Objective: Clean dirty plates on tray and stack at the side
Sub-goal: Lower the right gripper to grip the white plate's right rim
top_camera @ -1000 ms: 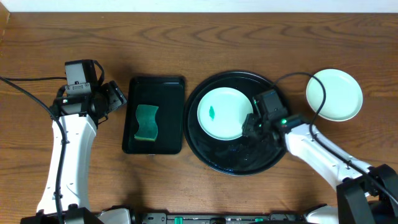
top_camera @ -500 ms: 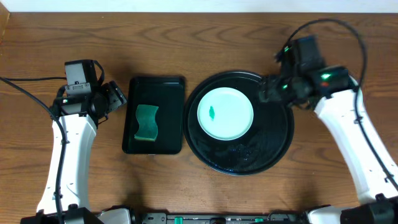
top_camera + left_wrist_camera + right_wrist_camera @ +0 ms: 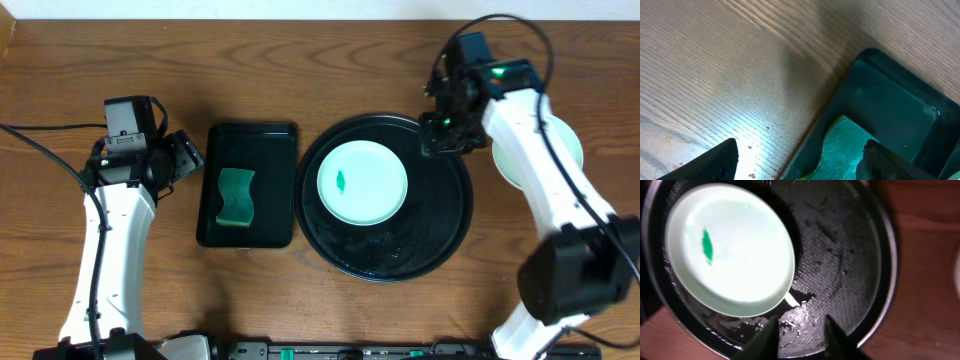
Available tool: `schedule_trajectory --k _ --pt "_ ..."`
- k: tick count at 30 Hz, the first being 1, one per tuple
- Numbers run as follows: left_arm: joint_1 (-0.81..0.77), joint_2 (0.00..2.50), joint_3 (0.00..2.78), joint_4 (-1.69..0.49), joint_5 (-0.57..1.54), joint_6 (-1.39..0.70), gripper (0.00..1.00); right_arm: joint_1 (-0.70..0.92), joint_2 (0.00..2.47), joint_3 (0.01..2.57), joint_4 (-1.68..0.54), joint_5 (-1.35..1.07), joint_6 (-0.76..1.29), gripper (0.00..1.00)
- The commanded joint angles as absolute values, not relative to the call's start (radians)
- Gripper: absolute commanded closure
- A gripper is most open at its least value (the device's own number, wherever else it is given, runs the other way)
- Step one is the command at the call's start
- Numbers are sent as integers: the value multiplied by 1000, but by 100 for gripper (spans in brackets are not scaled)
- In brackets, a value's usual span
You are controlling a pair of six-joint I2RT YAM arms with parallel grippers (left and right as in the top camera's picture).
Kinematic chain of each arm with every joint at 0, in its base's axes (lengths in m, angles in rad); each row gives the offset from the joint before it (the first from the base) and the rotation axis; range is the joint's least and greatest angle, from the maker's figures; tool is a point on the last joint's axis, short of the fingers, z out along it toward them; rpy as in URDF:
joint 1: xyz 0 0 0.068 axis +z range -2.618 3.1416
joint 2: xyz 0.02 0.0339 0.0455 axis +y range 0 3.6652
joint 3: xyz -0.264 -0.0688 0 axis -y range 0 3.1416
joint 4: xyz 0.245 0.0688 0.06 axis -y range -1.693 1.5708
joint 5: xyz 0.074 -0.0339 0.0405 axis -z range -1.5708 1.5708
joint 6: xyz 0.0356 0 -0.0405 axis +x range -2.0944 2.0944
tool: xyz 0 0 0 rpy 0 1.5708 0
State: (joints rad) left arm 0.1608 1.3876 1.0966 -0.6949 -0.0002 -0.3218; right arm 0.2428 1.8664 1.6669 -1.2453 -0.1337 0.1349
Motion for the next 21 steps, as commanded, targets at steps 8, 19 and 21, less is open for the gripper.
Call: schedule_trajectory --k 8,19,21 --pt "163 1386 1112 -695 -12 -327 20 301 2001 1628 -1210 -112 115 72" --pt "162 1386 1112 -695 -12 -327 20 296 2001 1462 -1000 -133 119 66" --pt "162 1386 1112 -695 -12 -327 20 296 2001 1450 -982 -133 118 70"
